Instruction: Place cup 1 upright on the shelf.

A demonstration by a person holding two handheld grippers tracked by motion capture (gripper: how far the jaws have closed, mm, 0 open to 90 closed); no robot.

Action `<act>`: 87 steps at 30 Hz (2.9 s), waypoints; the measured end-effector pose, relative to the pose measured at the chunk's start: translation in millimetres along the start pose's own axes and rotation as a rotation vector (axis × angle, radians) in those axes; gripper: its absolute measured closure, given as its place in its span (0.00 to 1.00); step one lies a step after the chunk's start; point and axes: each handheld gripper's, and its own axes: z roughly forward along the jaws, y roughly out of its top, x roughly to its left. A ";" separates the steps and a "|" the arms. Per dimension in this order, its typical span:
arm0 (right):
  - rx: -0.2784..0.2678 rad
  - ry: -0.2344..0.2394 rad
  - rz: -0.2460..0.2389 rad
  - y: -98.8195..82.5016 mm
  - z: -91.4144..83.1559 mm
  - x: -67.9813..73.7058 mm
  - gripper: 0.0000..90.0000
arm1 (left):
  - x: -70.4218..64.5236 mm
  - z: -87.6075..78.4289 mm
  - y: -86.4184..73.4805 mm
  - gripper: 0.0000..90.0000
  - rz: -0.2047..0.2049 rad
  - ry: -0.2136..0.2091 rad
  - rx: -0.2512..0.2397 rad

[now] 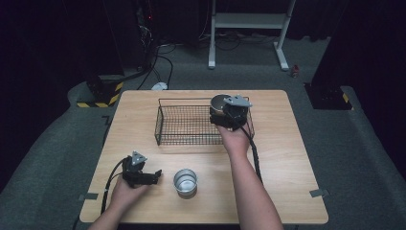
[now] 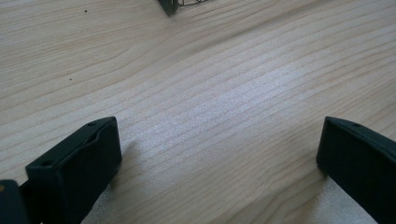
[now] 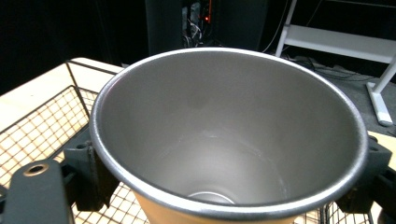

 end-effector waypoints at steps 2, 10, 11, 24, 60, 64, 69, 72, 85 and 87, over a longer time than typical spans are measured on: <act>0.006 -0.005 0.017 -1.8 5.2 -2.8 0.15 | -0.1 0.1 -0.1 0.00 -0.002 -0.001 -0.002; 0.062 -0.045 0.044 -12.1 21.9 -19.7 0.15 | -0.6 -0.1 -0.6 0.01 -0.004 -0.001 -0.007; 0.076 -0.051 0.057 -14.1 24.6 -22.3 0.15 | -0.6 -0.1 -0.6 0.01 -0.004 -0.002 -0.007; 0.131 -0.049 0.057 -22.7 39.0 -20.1 0.15 | -0.4 -0.2 -0.7 0.01 -0.002 -0.004 -0.007; 0.217 -0.061 0.057 -40.0 53.0 -18.5 0.15 | 0.6 -0.8 -1.0 0.00 0.013 -0.014 -0.003; 0.220 -0.057 0.052 -41.6 53.8 -16.9 0.15 | 0.5 -0.8 -1.0 0.00 0.012 -0.014 -0.003; 0.214 -0.057 0.047 -45.2 53.2 -15.5 0.15 | 0.6 -0.9 -1.1 0.00 0.013 -0.014 -0.003; 0.217 -0.063 0.042 -46.8 53.3 -14.7 0.15 | 0.6 -1.0 -1.2 0.01 0.015 -0.015 -0.003; 0.236 -0.067 0.038 -48.9 53.4 -14.5 0.11 | 0.7 -1.2 -1.3 0.01 0.017 -0.018 -0.002; 0.238 -0.065 0.050 -48.4 52.0 -13.9 0.11 | 0.5 -1.2 -1.4 0.01 0.016 -0.016 -0.004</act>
